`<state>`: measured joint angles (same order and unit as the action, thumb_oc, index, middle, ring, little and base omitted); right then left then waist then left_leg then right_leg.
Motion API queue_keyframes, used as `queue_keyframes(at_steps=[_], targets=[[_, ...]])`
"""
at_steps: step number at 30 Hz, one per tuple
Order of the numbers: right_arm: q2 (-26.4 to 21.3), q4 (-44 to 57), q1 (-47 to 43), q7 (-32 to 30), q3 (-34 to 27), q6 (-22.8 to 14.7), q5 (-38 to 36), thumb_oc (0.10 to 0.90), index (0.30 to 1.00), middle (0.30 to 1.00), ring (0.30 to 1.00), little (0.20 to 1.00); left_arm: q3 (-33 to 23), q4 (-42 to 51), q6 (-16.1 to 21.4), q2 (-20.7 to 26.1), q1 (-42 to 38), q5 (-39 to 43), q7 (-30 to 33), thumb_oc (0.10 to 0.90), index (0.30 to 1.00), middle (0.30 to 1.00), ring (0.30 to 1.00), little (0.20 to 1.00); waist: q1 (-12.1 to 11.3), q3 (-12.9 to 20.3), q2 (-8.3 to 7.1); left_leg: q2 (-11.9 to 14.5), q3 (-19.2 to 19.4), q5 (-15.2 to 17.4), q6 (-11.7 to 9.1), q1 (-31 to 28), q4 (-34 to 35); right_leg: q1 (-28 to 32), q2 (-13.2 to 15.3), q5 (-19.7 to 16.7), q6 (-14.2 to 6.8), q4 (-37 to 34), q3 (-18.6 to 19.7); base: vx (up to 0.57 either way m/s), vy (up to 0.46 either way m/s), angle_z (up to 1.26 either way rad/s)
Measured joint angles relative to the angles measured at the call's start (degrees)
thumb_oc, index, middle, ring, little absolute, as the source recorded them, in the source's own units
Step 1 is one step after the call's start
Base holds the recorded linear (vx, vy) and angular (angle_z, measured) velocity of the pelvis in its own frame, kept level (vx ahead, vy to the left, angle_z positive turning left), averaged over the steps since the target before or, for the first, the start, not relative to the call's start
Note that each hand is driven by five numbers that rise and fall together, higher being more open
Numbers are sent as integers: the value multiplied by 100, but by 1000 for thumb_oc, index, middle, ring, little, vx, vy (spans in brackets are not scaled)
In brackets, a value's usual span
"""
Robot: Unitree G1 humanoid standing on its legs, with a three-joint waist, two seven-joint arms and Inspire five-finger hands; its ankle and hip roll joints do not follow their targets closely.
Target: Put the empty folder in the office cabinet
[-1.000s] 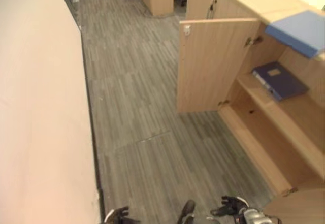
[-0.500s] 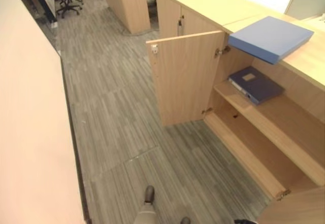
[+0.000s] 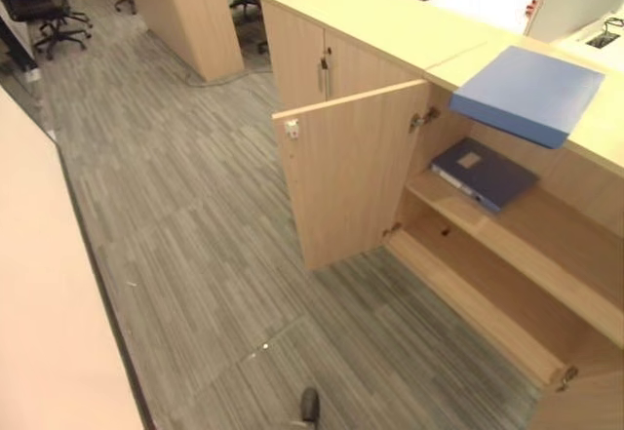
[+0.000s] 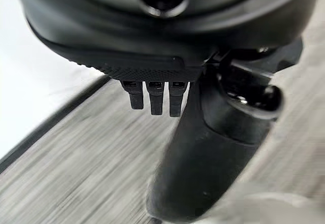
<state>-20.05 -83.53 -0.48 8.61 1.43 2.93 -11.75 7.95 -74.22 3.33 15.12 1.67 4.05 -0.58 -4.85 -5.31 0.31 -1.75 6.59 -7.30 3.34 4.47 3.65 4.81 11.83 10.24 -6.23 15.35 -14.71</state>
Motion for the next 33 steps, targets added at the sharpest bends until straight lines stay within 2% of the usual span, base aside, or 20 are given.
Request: queue_keyframes(at_steps=[2,3,5,8,10,11,12,14,15,16,20,21,23,24,25,26,27,28,30,33], targets=[[-96,63,-135,24,-3,-14,-4,800,900,900,900,900,20,68,44,66,-69,5,-5,800,900,900,900,900,-2,-2,64,-118,97,159,98,-240,80,-507,376,-29,54,1244,-62,197,287,-22],[-174,108,-171,34,7,-32,10,800,900,900,900,900,69,70,60,114,-75,5,3,800,900,900,900,900,10,10,35,-218,167,234,156,-298,80,-647,665,65,173,1746,-290,206,220,-23],[-422,223,-154,11,177,6,221,800,900,900,900,900,69,164,55,226,-80,4,24,800,900,900,900,900,-86,76,-64,-458,365,415,465,-455,-5,-741,1517,-67,142,2081,-1372,165,150,-36],[-649,245,-236,56,74,-30,219,800,900,900,900,900,73,181,8,331,-1,6,9,800,900,900,900,900,-114,-3,109,-322,530,507,398,-536,97,-1035,1392,-64,-16,1370,-1854,51,-26,-58],[-679,342,-307,75,-32,-92,212,800,900,900,900,900,51,165,-63,350,99,6,4,800,900,900,900,900,9,-73,163,-201,617,485,308,-559,94,-1170,1030,-251,-391,478,-1907,89,-71,-32],[-673,409,-337,100,-31,-90,213,800,900,900,900,900,-61,162,-77,335,163,4,0,800,900,900,900,900,66,-118,126,-205,751,533,270,-614,93,-1335,837,-665,-542,-325,-1934,124,-101,-22],[-660,398,-323,104,-33,-62,213,800,900,900,900,900,-102,160,-82,324,164,2,-9,800,900,900,900,900,83,-191,110,-229,777,539,273,-722,90,-1359,753,-921,-524,-701,-1962,148,-107,-13],[-660,393,-227,172,-249,10,145,800,900,900,900,900,-150,186,-57,314,210,1,-8,800,900,900,900,900,158,-258,40,-283,775,654,242,-849,119,-1473,704,-1290,-664,-1193,-1992,154,-143,-8],[-659,360,-211,171,-485,3,15,800,900,900,900,900,-284,162,-44,316,245,-7,-10,800,900,900,900,900,147,-326,-81,-356,894,729,245,-899,122,-1563,699,-1563,-811,-1688,-2071,165,-197,-32],[-658,314,-211,170,-542,-3,-27,800,900,900,900,900,-397,113,-51,322,262,-11,-5,800,900,900,900,900,148,-360,-134,-386,934,787,238,-956,122,-1592,704,-1653,-806,-1895,-2218,158,-176,-31],[-689,13,-175,182,-982,47,-213,800,900,900,900,900,-542,92,-76,328,327,-44,-14,800,900,900,900,900,140,-361,-227,-319,950,851,184,-1022,126,-1575,791,-1834,-623,-1738,-2585,201,-107,-7],[-698,-67,-140,181,-1223,116,-343,800,900,900,900,900,-607,93,-78,347,375,-43,-8,800,900,900,900,900,143,-331,-315,-290,964,884,144,-1060,127,-1474,810,-1907,-574,-1735,-2702,349,-144,-19],[-890,-417,-110,195,-2272,245,-1308,800,900,900,900,900,-936,7,-112,228,553,-34,-11,800,900,900,900,900,180,-243,-272,-61,999,1037,-129,-1201,122,-1313,688,-2353,-300,-1711,-3079,412,-229,-15],[-1064,-569,-74,195,-2571,286,-1613,800,900,900,900,900,-1003,14,-110,161,592,-30,-11,800,900,900,900,900,203,-153,-116,81,961,1101,-232,-1271,123,-1234,567,-2307,-122,-1672,-3115,331,-201,5],[-1254,-684,-20,190,-2636,329,-1842,800,900,900,900,900,-998,33,-110,99,610,-11,-10,800,900,900,900,900,217,-84,-59,201,911,1155,-316,-1283,121,-1226,474,-2201,-4,-1592,-3137,295,-200,24],[-1573,-742,92,158,-2619,388,-2136,800,900,900,900,900,-916,68,-79,18,535,9,-4,800,900,900,900,900,268,22,88,402,849,1226,-415,-1299,51,-1226,379,-1956,330,-1312,-3176,277,-217,21],[-1777,-824,40,158,-2526,397,-2264,800,900,900,900,900,-821,40,-83,-19,520,10,2,800,900,900,900,900,323,6,192,522,825,1259,-495,-1370,66,-1252,382,-1737,289,-1046,-3204,329,-269,24],[-1918,-768,41,155,-2649,433,-2330,800,900,900,900,900,-733,18,-75,-15,483,8,-10,800,900,900,900,900,347,15,202,594,803,1236,-574,-1346,1,-1278,412,-1588,501,-789,-3224,206,-193,14],[-2193,-657,-13,136,-2651,445,-2547,800,900,900,900,900,-390,59,-76,22,258,5,-1,800,900,900,900,900,467,6,182,783,747,1301,-723,-1324,-30,-1486,528,-1074,596,-65,-3279,225,-220,18],[-2372,-629,-202,84,-2670,429,-2583,800,900,900,900,900,295,263,-79,78,-69,-52,-17,800,900,900,900,900,650,17,132,947,702,1258,-837,-1261,-26,-1616,646,-618,781,504,-3431,188,-197,31]])
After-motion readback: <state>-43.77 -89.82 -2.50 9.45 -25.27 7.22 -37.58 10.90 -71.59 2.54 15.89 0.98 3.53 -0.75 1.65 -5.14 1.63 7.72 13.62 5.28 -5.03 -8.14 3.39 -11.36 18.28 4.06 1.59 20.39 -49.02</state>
